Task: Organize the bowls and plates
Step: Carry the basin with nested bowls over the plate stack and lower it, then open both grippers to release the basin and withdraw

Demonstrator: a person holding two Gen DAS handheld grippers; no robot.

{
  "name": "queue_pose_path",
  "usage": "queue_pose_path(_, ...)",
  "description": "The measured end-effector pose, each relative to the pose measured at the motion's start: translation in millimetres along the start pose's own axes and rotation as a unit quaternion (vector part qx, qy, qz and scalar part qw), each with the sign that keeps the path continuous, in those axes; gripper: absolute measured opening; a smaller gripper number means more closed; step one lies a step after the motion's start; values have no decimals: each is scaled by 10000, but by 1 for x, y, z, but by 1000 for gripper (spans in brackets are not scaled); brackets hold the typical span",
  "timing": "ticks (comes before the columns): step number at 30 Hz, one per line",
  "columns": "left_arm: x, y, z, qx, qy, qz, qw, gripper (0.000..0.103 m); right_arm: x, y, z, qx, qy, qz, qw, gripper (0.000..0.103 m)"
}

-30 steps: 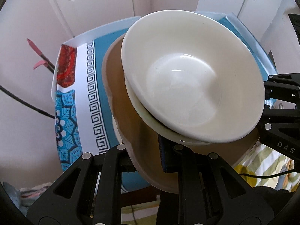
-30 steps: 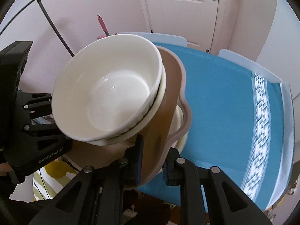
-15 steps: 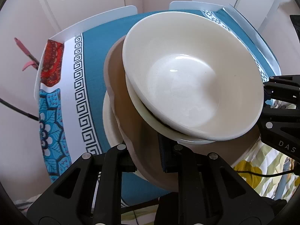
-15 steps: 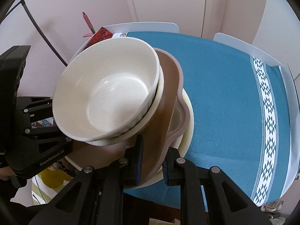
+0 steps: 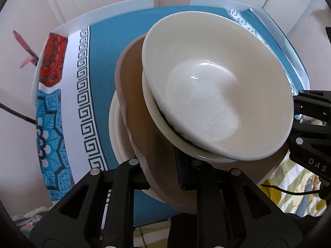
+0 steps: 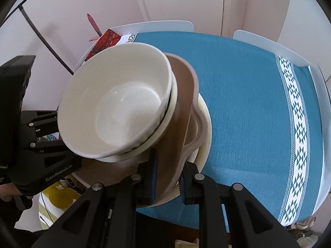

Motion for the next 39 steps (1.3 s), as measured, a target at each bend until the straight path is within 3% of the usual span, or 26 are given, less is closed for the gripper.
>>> queue_pose_path(11,4,-2,-5,279,141,350,9989,15,7,1,-2,74,83,306,9995,16)
queue_pose_path(30,2,-13,1,154,-66,913,9957,17,14,-13,-10,171,289,833,9960,16)
queue_pose_path(39,-1,-26,3,154,-9,961,9952,18,13,-17,-9,302,380,885,9949,16)
Point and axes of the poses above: each gripper's, at about its wrist camera, not at the fingertips, and y roughly the way its jaws point, z to its left, x to its top, the point moved 1 cm from there along y, roughly the way its jaws point, and after that the axes turned 9 degrees about z, right-handed, at the moved point
